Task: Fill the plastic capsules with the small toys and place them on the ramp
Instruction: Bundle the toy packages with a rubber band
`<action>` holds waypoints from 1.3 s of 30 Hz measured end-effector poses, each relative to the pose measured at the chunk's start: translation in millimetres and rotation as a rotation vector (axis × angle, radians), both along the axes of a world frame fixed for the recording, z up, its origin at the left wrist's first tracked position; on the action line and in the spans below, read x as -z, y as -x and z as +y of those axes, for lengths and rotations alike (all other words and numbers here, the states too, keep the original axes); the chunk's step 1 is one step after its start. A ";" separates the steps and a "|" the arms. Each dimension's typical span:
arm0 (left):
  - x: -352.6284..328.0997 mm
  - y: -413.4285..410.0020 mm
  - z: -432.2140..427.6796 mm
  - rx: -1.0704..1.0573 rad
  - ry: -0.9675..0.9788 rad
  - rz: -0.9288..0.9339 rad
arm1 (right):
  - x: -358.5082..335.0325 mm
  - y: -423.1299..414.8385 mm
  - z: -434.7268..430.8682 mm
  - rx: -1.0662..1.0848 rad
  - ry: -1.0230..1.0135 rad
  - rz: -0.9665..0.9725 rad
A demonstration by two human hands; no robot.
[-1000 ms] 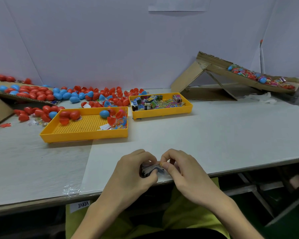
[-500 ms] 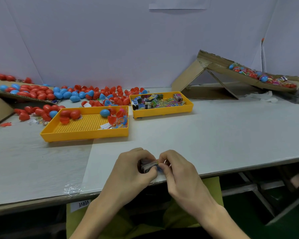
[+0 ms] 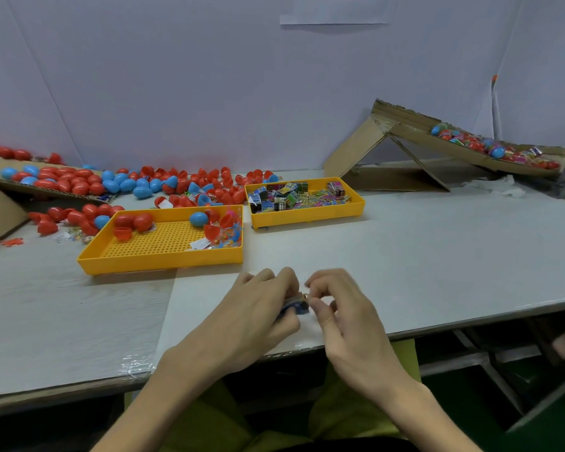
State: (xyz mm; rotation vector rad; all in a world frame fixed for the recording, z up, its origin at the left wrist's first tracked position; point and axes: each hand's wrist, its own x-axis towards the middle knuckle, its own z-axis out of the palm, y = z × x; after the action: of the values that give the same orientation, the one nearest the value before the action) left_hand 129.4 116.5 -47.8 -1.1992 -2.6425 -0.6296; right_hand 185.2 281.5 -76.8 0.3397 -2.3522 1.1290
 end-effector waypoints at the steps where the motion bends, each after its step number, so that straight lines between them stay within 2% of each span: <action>1: -0.1 -0.8 -0.8 0.002 -0.097 -0.115 | -3.7 1.6 1.1 0.021 0.092 -0.007; 3: -0.2 -4.3 -1.0 0.019 -0.302 -0.326 | -10.7 5.0 2.6 -0.006 0.329 -0.103; 6: 0.5 -11.2 3.5 0.084 -0.591 -0.538 | -18.7 9.0 2.2 -0.148 0.688 -0.290; 8: 2.5 -14.7 6.6 0.122 -0.686 -0.628 | -21.8 10.1 -0.3 -0.190 0.780 -0.331; 13: 8.8 -15.5 5.8 0.143 -0.672 -0.633 | -25.2 11.3 -3.8 -0.183 0.793 -0.345; 21: 13.6 -16.1 7.0 0.133 -0.724 -0.564 | -27.1 5.7 -9.6 -0.065 0.548 -0.178; 29: 15.0 -13.5 6.2 0.154 -0.750 -0.604 | -25.2 6.5 -11.5 -0.008 0.464 -0.147; 32: 14.2 -11.3 4.5 0.170 -0.745 -0.665 | -24.8 6.2 -12.1 -0.048 0.451 -0.183; 35: 11.6 -8.7 2.0 0.244 -0.812 -0.821 | -26.1 5.8 -12.4 -0.091 0.459 -0.228; 39: 8.2 -6.8 -1.1 0.399 -0.866 -1.009 | -27.5 6.7 -9.4 -0.244 0.685 -0.317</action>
State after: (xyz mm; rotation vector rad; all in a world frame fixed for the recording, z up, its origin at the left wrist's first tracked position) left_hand 136.2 115.4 -55.9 -1.2538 -2.0776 -2.6521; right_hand 178.4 272.1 -49.4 0.2073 -2.0302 2.1416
